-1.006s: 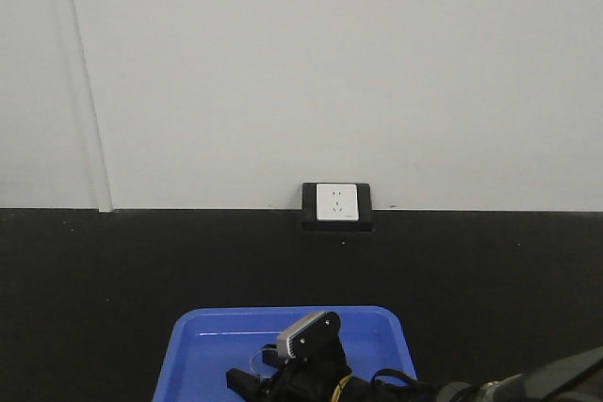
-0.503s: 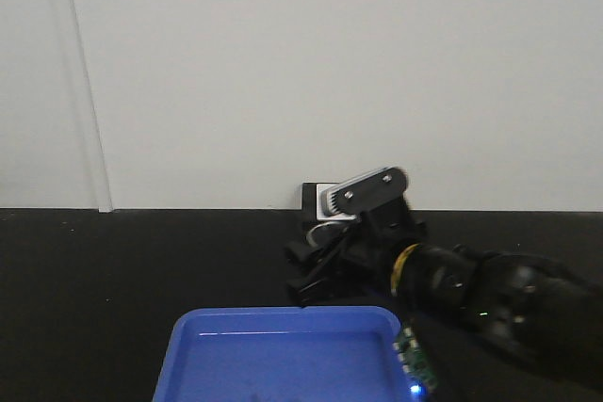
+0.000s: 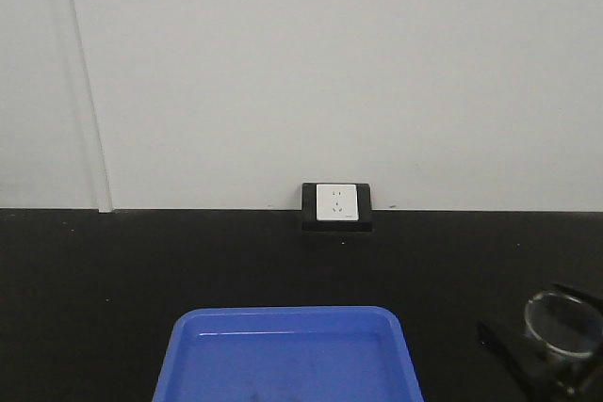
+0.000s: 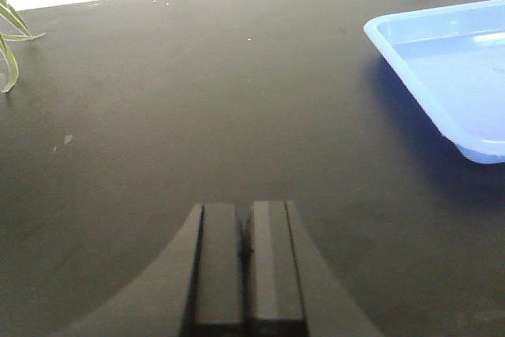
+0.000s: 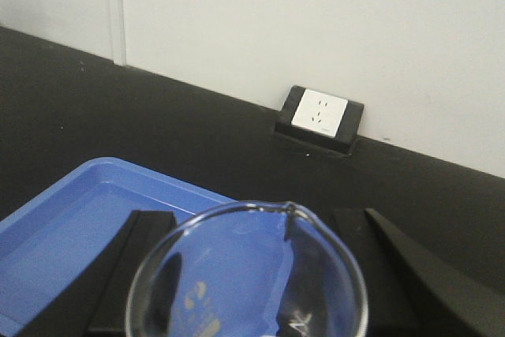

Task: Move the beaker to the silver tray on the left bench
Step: 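Hold the beaker in the right gripper, retracted beside the robot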

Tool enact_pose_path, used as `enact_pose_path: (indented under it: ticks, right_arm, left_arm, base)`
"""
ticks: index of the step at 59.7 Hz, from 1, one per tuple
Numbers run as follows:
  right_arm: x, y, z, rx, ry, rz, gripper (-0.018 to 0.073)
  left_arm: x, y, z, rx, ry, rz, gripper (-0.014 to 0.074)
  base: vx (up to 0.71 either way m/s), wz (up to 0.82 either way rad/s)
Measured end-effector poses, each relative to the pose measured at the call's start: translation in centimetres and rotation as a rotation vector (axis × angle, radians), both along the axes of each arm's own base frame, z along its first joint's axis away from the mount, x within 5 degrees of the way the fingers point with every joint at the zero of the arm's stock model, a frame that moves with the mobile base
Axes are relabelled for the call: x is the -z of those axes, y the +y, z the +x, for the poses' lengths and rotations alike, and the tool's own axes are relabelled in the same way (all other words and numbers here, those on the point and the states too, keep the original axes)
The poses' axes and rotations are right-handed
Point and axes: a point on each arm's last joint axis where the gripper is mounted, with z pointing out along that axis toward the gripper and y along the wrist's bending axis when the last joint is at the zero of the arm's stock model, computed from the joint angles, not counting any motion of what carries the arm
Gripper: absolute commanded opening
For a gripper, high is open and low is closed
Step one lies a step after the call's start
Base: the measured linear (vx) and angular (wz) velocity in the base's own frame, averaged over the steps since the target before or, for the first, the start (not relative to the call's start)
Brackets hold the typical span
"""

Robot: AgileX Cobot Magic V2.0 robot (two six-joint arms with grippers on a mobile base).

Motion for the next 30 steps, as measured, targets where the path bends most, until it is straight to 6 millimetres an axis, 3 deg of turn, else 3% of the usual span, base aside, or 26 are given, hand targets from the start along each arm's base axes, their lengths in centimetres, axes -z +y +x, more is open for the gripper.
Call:
enact_pose_path:
  ticks: [11, 30]
  right_arm:
    - [-0.4, -1.2, -1.9, 0.019, -0.053, 0.020, -0.0011]
    - [-0.6, -1.5, -2.3, 0.024, -0.066, 0.025, -0.0011]
  left_arm:
    - [0.0, 0.0, 0.0, 0.000, 0.000, 0.000, 0.0001]
    - [0.0, 0.0, 0.0, 0.000, 0.000, 0.000, 0.0001]
  base:
    - [0.00, 0.00]
    - [0.00, 0.00]
